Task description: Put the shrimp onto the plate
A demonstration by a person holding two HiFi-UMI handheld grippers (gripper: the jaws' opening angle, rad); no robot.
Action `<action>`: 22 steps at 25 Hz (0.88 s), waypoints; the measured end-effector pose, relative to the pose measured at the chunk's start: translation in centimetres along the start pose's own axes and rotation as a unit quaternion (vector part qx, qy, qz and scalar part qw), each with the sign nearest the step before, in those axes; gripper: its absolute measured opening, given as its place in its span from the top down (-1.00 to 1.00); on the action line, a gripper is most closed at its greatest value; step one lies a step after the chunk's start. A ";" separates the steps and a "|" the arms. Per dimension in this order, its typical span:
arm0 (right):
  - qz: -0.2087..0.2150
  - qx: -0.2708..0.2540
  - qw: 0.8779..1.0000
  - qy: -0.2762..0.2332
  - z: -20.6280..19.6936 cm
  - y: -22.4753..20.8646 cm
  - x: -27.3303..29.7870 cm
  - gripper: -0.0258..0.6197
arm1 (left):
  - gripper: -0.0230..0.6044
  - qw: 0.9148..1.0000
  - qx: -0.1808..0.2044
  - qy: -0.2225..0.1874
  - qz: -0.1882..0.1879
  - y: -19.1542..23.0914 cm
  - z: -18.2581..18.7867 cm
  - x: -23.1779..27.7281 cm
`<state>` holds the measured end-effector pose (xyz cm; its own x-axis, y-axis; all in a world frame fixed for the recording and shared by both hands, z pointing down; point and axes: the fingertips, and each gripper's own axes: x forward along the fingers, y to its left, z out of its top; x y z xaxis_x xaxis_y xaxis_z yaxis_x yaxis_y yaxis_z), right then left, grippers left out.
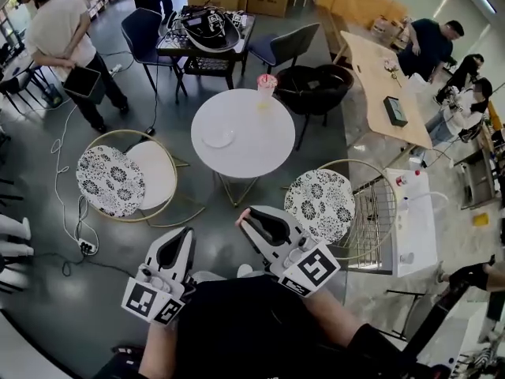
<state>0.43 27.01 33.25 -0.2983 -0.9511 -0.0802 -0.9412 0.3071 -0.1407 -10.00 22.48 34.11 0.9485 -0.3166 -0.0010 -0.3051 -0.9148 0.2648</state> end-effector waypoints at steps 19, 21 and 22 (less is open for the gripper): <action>-0.035 0.015 0.999 0.010 -1.3 -4.9 3.8 0.68 | 0.91 1.000 -0.013 0.019 0.000 6.2 -0.2 4.7; -0.038 0.016 0.999 0.012 -1.4 -5.0 4.7 0.68 | 0.91 1.000 -0.016 0.021 0.001 7.2 0.0 4.8; -0.039 0.016 0.999 0.013 -1.4 -5.0 5.2 0.68 | 0.91 1.000 -0.017 0.022 0.001 7.8 0.2 5.0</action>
<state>3.38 20.43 34.91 -0.2297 -0.9724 -0.0415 -0.9561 0.2334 -0.1773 -7.66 13.75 36.00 0.9508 -0.3069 0.0415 -0.3050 -0.9049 0.2969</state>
